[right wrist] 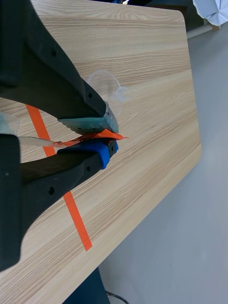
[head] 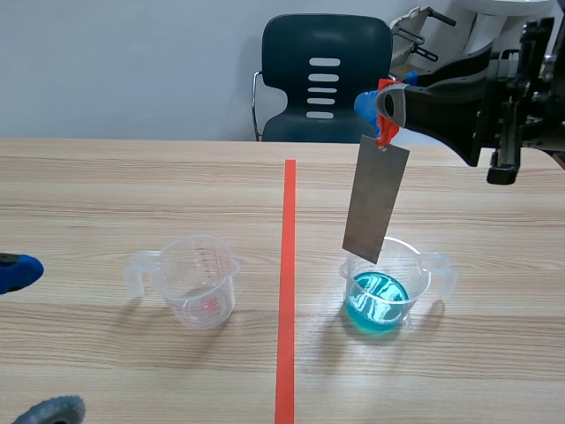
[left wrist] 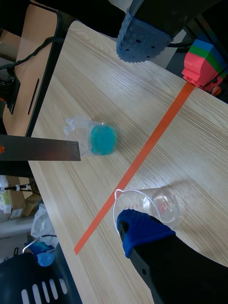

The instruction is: Do the redox reaction experiment

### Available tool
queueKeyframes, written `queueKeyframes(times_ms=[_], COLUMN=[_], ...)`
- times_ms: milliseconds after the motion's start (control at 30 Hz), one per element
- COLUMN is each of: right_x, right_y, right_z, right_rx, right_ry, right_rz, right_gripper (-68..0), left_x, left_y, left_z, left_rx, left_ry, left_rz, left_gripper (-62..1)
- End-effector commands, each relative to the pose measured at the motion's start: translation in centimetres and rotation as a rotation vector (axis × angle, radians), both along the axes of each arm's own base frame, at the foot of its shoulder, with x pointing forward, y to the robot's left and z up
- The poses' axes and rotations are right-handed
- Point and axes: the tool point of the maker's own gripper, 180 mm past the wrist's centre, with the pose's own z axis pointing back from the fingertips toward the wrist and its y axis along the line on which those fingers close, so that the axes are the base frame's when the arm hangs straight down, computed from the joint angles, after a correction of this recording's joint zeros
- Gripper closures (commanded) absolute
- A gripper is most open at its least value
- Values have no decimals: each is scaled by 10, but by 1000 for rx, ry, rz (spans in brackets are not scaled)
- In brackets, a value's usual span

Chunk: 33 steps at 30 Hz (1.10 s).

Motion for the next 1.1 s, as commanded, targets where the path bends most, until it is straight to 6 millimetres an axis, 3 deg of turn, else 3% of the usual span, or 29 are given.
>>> queueKeyframes(times_ms=[0, 1067], right_x=[2, 2], right_y=[-2, -2], right_z=[10, 5], right_rx=[11, -11], right_ry=[-23, -13], right_rz=[-3, -5], right_gripper=[-8, -8], left_x=[0, 0], left_y=[-5, -5], left_z=[7, 9], left_rx=[-32, -39], left_ry=[-8, -12], left_rz=[-1, 0], left_gripper=[-623, -623])
